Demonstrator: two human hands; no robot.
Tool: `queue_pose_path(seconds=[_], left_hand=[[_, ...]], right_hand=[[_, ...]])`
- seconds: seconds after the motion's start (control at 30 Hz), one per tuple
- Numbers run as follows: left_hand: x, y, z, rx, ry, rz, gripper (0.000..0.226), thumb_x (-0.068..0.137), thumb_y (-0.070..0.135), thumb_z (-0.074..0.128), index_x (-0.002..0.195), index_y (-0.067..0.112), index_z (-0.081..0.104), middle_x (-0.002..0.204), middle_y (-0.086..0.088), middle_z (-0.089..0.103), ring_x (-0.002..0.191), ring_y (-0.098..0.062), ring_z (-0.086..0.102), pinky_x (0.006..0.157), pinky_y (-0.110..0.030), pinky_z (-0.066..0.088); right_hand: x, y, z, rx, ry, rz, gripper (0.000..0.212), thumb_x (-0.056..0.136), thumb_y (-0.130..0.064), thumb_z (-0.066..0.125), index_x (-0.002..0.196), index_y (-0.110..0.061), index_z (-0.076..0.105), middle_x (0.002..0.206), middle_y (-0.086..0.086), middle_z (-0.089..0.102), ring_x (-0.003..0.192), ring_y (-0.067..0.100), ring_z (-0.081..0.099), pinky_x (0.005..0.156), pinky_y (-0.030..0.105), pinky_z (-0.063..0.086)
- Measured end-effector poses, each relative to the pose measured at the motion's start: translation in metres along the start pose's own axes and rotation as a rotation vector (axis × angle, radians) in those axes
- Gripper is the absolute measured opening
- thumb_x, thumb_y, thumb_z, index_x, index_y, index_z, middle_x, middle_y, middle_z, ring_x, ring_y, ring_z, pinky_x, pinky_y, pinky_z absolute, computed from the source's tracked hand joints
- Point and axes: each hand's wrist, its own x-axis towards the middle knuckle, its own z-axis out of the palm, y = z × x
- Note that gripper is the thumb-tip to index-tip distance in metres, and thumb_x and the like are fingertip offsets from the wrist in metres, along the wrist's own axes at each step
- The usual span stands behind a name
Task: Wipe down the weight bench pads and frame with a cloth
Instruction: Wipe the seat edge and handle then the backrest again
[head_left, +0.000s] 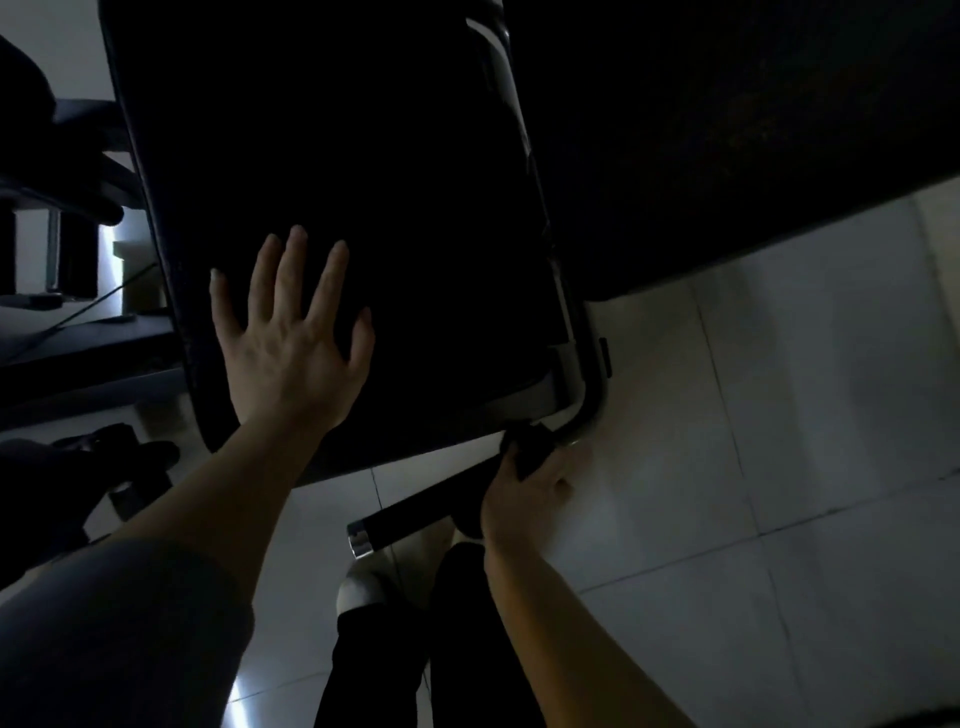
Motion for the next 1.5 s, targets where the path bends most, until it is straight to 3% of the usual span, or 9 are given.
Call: queue_pose_path(seconds=[0.1, 0.23, 0.37, 0.5, 0.67, 0.87, 1.2, 1.3, 1.5], left_hand=[[-0.001, -0.003, 0.002, 0.005, -0.009, -0.001, 0.060, 0.094, 0.052, 0.024, 0.149, 0.033, 0.009, 0.159, -0.004, 0.008, 0.146, -0.019, 0.000, 0.116, -0.051, -0.003], [0.001, -0.002, 0.001, 0.015, -0.024, -0.002, 0.061, 0.093, 0.053, 0.020, 0.149, 0.034, 0.006, 0.159, -0.003, 0.006, 0.146, -0.019, -0.002, 0.116, -0.050, -0.006], [0.003, -0.004, -0.001, 0.017, -0.053, 0.015, 0.062, 0.092, 0.054, 0.016, 0.149, 0.032, 0.003, 0.159, -0.003, 0.001, 0.146, -0.018, -0.006, 0.114, -0.048, -0.011], [0.007, -0.006, -0.005, -0.031, -0.080, 0.036, 0.063, 0.091, 0.053, 0.015, 0.149, 0.032, 0.008, 0.159, 0.000, 0.001, 0.146, -0.016, -0.005, 0.113, -0.045, -0.013], [0.009, -0.008, -0.013, -0.201, -0.086, 0.009, 0.060, 0.088, 0.046, 0.024, 0.146, 0.030, 0.025, 0.157, 0.002, 0.014, 0.145, -0.013, 0.004, 0.114, -0.042, -0.006], [0.054, -0.040, -0.042, -0.507, 0.109, -0.085, 0.047, 0.083, 0.029, 0.039, 0.125, 0.015, 0.056, 0.140, -0.009, 0.046, 0.127, -0.031, 0.042, 0.097, -0.048, 0.036], [0.228, -0.082, -0.075, -0.473, 0.059, -0.331, 0.044, 0.094, 0.037, 0.038, 0.136, 0.024, 0.039, 0.152, 0.000, 0.028, 0.144, -0.019, 0.012, 0.116, -0.047, 0.004], [0.246, -0.077, -0.057, -0.391, -0.023, -0.377, 0.042, 0.096, 0.042, 0.028, 0.132, 0.024, 0.041, 0.143, 0.000, 0.038, 0.142, -0.020, 0.015, 0.113, -0.051, 0.013], [0.248, -0.069, -0.044, -0.225, 0.016, -0.434, 0.041, 0.092, 0.043, 0.030, 0.121, 0.024, 0.053, 0.123, -0.001, 0.054, 0.132, -0.023, 0.032, 0.103, -0.049, 0.025]], right_hand=[[0.003, -0.002, -0.015, -0.096, -0.165, -0.074, 0.042, 0.094, -0.027, 0.052, 0.131, -0.014, 0.037, 0.131, 0.019, 0.042, 0.097, 0.024, 0.047, 0.077, 0.026, 0.038], [0.040, -0.043, -0.064, -0.421, -0.611, -0.070, 0.043, 0.094, -0.020, 0.054, 0.133, -0.011, 0.042, 0.126, 0.011, 0.055, 0.111, 0.023, 0.054, 0.077, 0.023, 0.044], [0.036, -0.103, -0.082, -0.940, -0.877, -0.190, 0.063, 0.090, -0.033, 0.060, 0.145, -0.021, 0.031, 0.145, 0.003, 0.040, 0.127, 0.019, 0.044, 0.096, 0.022, 0.036], [-0.009, -0.159, -0.065, -0.918, -1.064, -0.294, 0.068, 0.087, -0.039, 0.062, 0.146, -0.033, 0.027, 0.145, -0.007, 0.037, 0.131, 0.012, 0.036, 0.096, 0.015, 0.028], [-0.018, -0.216, -0.036, -0.449, -0.732, -0.606, 0.041, 0.090, -0.030, 0.060, 0.128, -0.030, 0.046, 0.122, -0.005, 0.056, 0.110, 0.013, 0.055, 0.090, 0.025, 0.045], [-0.006, -0.265, 0.030, -0.426, -0.303, -0.789, 0.038, 0.095, -0.030, 0.050, 0.131, -0.027, 0.040, 0.130, 0.004, 0.044, 0.116, 0.021, 0.049, 0.083, 0.027, 0.040], [-0.003, -0.340, 0.095, -0.570, 0.076, -1.105, 0.039, 0.091, -0.031, 0.056, 0.126, -0.016, 0.050, 0.126, 0.010, 0.043, 0.107, 0.028, 0.053, 0.080, 0.027, 0.042], [0.014, -0.383, 0.098, -0.548, 0.077, -1.147, 0.035, 0.088, -0.018, 0.059, 0.122, -0.014, 0.052, 0.124, 0.010, 0.042, 0.112, 0.027, 0.050, 0.090, 0.030, 0.042], [0.056, -0.460, 0.140, -0.523, -0.060, -1.162, 0.028, 0.089, -0.011, 0.054, 0.116, -0.016, 0.054, 0.123, 0.005, 0.043, 0.104, 0.022, 0.055, 0.080, 0.021, 0.039]])
